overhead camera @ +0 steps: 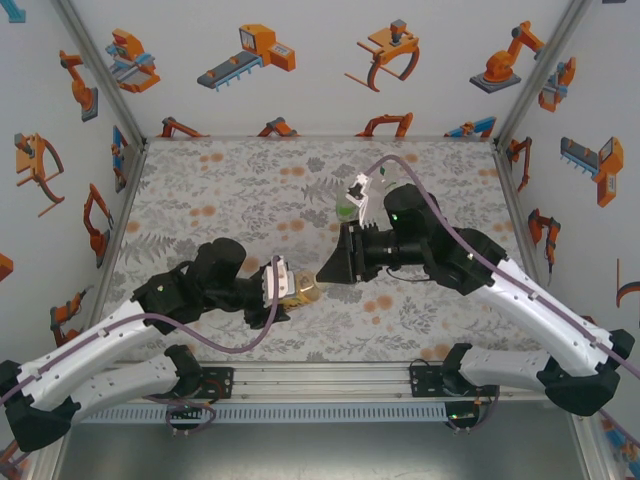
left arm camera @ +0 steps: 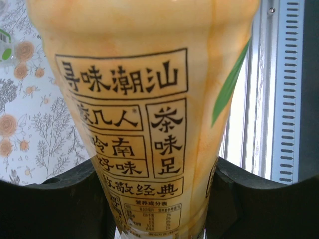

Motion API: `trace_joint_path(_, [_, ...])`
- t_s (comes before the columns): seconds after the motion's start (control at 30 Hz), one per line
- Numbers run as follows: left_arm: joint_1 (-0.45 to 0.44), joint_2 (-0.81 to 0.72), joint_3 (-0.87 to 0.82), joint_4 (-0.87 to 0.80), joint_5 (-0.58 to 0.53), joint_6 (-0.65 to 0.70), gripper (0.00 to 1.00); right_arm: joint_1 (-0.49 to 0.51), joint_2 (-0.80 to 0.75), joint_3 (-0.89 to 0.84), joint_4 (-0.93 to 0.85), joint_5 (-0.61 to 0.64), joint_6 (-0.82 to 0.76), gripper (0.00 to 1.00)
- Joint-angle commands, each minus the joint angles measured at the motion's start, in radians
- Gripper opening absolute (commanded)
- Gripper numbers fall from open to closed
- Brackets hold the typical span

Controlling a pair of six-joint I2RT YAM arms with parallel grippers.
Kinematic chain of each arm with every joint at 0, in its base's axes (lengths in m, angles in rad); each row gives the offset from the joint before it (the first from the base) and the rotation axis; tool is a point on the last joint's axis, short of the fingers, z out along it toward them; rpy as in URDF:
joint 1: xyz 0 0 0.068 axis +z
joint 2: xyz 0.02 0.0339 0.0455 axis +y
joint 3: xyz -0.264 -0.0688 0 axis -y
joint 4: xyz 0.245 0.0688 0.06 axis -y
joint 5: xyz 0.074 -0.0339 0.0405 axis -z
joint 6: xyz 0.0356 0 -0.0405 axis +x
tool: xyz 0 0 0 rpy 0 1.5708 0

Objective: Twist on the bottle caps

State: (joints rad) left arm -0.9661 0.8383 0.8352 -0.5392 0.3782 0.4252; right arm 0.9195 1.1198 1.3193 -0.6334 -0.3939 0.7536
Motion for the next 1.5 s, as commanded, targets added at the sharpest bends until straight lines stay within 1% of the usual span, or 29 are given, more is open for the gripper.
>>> trace_joint_path(0.0, [-0.004, -0.014, 0.001, 0.095, -0.013, -0.001, 0.00, 0.002, 0.019, 0.000, -0.023, 0.071, 0.356, 0.00])
trace_joint_path(0.03, [-0.003, -0.015, 0.000, 0.101, -0.016, -0.002, 0.00, 0.002, 0.013, 0.003, -0.022, 0.087, 0.375, 0.00])
trace_joint_path(0.1, [-0.003, -0.019, 0.001, 0.115, -0.020, -0.014, 0.00, 0.002, 0.004, 0.007, 0.001, 0.095, 0.364, 0.00])
trace_joint_path(0.23, [-0.003, -0.039, -0.006, 0.145, -0.004, -0.028, 0.00, 0.002, 0.003, 0.058, -0.011, 0.115, 0.256, 0.00])
trace_joint_path(0.27, [-0.003, -0.042, -0.007, 0.150, -0.002, -0.033, 0.00, 0.002, 0.005, 0.070, -0.004, 0.105, 0.219, 0.05])
trace_joint_path(0.3, [-0.003, -0.047, -0.007, 0.156, 0.000, -0.039, 0.00, 0.002, 0.006, 0.080, 0.017, 0.081, 0.173, 0.13])
trace_joint_path(0.37, [-0.003, -0.055, -0.007, 0.174, 0.014, -0.055, 0.00, 0.002, 0.004, 0.089, 0.053, 0.045, 0.094, 0.21])
trace_joint_path(0.4, [-0.003, -0.060, -0.010, 0.191, 0.030, -0.066, 0.00, 0.002, -0.001, 0.094, 0.068, 0.034, 0.047, 0.27])
trace_joint_path(0.47, [-0.003, -0.068, -0.018, 0.232, 0.063, -0.090, 0.00, 0.002, -0.012, 0.105, 0.095, 0.035, -0.033, 0.33])
trace_joint_path(0.53, [-0.003, -0.071, -0.025, 0.267, 0.093, -0.118, 0.00, 0.002, -0.029, 0.112, 0.133, 0.044, -0.103, 0.36])
trace_joint_path(0.77, [-0.003, -0.064, -0.026, 0.361, 0.152, -0.174, 0.00, 0.002, -0.103, 0.107, 0.324, 0.031, -0.379, 0.41])
trace_joint_path(0.9, [-0.003, -0.057, -0.023, 0.449, 0.188, -0.197, 0.00, 0.002, -0.133, 0.100, 0.408, 0.029, -0.451, 0.49])
trace_joint_path(0.97, [-0.003, -0.048, -0.012, 0.495, 0.217, -0.212, 0.00, 0.002, -0.137, 0.102, 0.438, -0.028, -0.501, 0.52])
trace_joint_path(1.1, [-0.003, -0.018, 0.039, 0.556, 0.289, -0.245, 0.01, 0.002, -0.141, 0.105, 0.504, -0.187, -0.573, 0.52])
trace_joint_path(1.23, [-0.005, 0.018, 0.102, 0.585, 0.367, -0.274, 0.02, 0.002, -0.135, 0.107, 0.585, -0.292, -0.572, 0.53])
trace_joint_path(1.33, [-0.008, 0.039, 0.126, 0.632, 0.411, -0.304, 0.03, 0.002, -0.125, 0.112, 0.616, -0.344, -0.571, 0.54])
trace_joint_path(1.47, [-0.014, 0.061, 0.152, 0.665, 0.429, -0.322, 0.04, 0.002, -0.118, 0.096, 0.711, -0.425, -0.537, 0.57])
